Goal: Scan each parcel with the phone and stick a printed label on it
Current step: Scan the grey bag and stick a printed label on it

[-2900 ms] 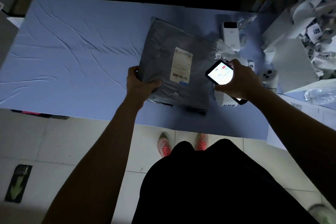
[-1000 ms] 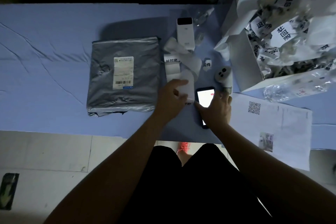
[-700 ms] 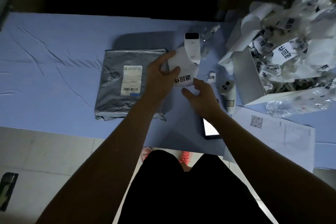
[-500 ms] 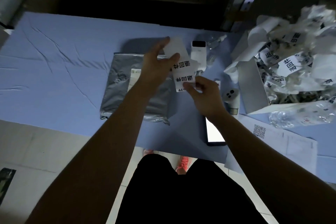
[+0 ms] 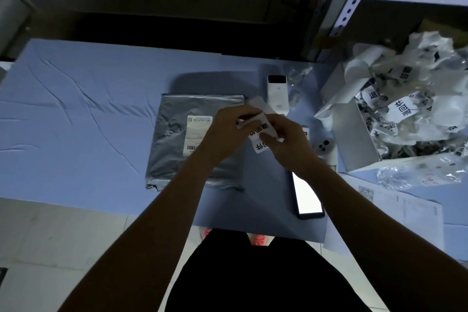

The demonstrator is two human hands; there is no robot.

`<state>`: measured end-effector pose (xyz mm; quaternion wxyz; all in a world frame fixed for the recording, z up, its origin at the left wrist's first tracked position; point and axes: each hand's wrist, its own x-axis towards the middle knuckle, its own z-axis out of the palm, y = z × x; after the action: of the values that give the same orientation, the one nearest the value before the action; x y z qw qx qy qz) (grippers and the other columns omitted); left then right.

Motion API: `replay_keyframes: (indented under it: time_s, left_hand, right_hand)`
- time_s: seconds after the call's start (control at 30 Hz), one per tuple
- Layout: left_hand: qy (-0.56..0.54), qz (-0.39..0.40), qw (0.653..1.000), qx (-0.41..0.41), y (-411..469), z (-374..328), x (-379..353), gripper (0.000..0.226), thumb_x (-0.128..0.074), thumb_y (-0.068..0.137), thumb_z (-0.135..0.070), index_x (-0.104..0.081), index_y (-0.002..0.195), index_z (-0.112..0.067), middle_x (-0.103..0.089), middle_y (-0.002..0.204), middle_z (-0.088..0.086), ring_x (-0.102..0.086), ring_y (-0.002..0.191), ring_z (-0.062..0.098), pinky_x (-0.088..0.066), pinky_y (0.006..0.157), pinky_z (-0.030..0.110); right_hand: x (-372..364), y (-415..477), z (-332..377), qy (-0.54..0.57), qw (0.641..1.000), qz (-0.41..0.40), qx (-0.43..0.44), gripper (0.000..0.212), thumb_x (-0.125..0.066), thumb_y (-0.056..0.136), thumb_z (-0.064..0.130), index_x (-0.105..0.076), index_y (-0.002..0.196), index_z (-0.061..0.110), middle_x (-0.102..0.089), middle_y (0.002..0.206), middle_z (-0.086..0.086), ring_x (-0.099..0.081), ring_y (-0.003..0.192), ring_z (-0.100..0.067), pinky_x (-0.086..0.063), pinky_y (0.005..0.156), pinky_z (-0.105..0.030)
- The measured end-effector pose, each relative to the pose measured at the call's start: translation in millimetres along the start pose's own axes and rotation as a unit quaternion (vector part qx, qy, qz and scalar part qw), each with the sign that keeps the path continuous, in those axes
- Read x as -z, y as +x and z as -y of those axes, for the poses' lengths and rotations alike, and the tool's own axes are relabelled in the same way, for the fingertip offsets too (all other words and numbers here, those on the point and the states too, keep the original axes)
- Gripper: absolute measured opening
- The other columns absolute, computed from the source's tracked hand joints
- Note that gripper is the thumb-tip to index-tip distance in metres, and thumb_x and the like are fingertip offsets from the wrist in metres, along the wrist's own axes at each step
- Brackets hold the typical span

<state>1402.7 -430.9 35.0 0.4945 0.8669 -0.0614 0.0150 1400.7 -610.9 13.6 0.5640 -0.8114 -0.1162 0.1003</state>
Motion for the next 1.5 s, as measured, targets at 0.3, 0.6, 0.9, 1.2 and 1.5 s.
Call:
replay_keyframes:
  time_s: [0.3,0.6,0.9,1.2,1.5]
  left_hand:
    - [0.041,0.028,0.998,-0.033,-9.0,9.8,8.7,0.019,-0.066,0.094,-0.018,-0.074,0.107,-0.006,-0.076,0.098,0.008,-0.07,0.085,0.018,-0.054,0.079,0.039]
    - [0.216,0.073,0.966,-0.121,-11.6,16.4,14.4,0.033,-0.051,0.104,-0.031,-0.061,0.128,-0.011,-0.073,0.108,0.004,-0.068,0.094,0.022,-0.048,0.089,0.043]
    - [0.121,0.053,0.985,-0.107,-17.5,21.7,31.8,0.023,-0.053,0.104,-0.022,-0.073,0.11,-0.015,-0.077,0.097,0.003,-0.071,0.08,0.018,-0.054,0.076,0.037]
    - [0.068,0.073,0.994,-0.037,-25.1,25.4,37.9,0.032,-0.049,0.103,-0.029,-0.074,0.093,-0.01,-0.075,0.083,0.002,-0.072,0.071,0.016,-0.053,0.063,0.02]
    - [0.054,-0.153,0.986,0.032,-25.5,23.4,38.3,0.029,-0.053,0.103,-0.02,-0.068,0.084,-0.003,-0.065,0.069,0.011,-0.061,0.062,0.027,-0.051,0.063,0.048]
  right_hand:
    - [-12.5,0.7,6.1,0.04,0.998,-0.032,-0.046,0.022,-0.07,0.094,0.008,-0.072,0.115,0.012,-0.076,0.102,-0.003,-0.073,0.094,-0.013,-0.058,0.084,-0.031]
    - [-30.4,6.1,22.2,0.154,0.973,-0.137,-0.102,0.01,-0.081,0.086,0.031,-0.077,0.095,0.032,-0.08,0.088,-0.001,-0.077,0.085,-0.019,-0.061,0.075,-0.033]
    - [-34.6,0.8,26.3,0.048,0.995,-0.074,-0.047,0.025,-0.071,0.095,0.019,-0.063,0.119,0.02,-0.079,0.091,0.005,-0.075,0.093,-0.012,-0.059,0.086,-0.035]
    - [-39.1,-7.3,33.0,-0.012,0.997,-0.064,-0.028,0.013,-0.067,0.098,0.019,-0.058,0.106,0.02,-0.076,0.091,0.0,-0.075,0.09,-0.014,-0.061,0.077,-0.034]
    - [-25.0,-13.3,-7.5,-0.153,0.964,-0.169,-0.138,0.014,-0.064,0.097,0.012,-0.061,0.111,0.014,-0.074,0.1,-0.008,-0.07,0.083,-0.016,-0.053,0.067,-0.023]
